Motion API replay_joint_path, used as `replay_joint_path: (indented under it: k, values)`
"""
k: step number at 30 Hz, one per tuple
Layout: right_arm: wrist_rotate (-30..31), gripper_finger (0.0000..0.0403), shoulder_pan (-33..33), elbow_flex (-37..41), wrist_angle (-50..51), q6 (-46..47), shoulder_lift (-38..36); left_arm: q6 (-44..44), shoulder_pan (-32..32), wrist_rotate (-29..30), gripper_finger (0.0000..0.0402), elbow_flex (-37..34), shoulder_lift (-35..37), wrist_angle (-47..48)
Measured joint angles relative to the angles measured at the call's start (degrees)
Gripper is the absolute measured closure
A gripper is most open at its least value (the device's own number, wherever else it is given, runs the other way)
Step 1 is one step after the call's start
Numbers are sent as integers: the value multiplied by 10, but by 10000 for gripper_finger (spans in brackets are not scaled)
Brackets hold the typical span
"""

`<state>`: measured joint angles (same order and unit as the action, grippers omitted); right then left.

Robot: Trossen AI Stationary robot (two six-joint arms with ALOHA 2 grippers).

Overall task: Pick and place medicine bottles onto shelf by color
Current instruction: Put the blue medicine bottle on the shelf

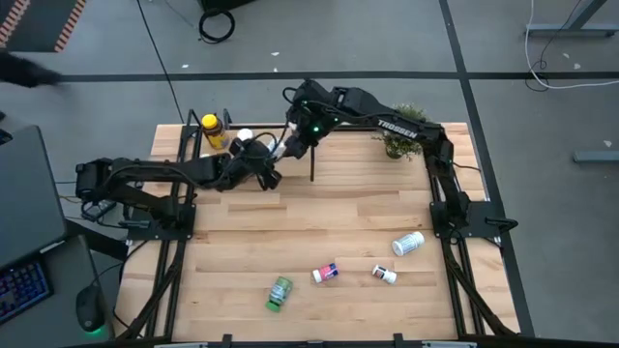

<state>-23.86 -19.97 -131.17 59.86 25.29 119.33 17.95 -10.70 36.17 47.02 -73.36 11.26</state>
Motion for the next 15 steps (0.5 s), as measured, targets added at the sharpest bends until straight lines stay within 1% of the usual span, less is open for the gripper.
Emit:
replay_joint_path:
  k: [3, 5, 8, 10, 13, 15]
  values:
    - [0, 186, 0, 0, -1, -2, -16, 14, 4, -1, 237, -70, -1, -116]
    - [0, 186, 0, 0, -1, -6, -27, 2, 8, 1, 238, -113, -6, -197]
    - [12, 186, 0, 0, -1, -13, -41, -33, 10, 27, 235, -172, -5, -323]
    - [21, 186, 3, 0, -1, -13, -47, -37, 7, 44, 233, -212, -13, -403]
    - [26, 187, 7, 0, -3, -13, -53, -23, 2, 48, 233, -259, -34, -481]
    - [29, 187, 8, 0, -2, -13, -53, -14, 2, 48, 235, -274, -57, -513]
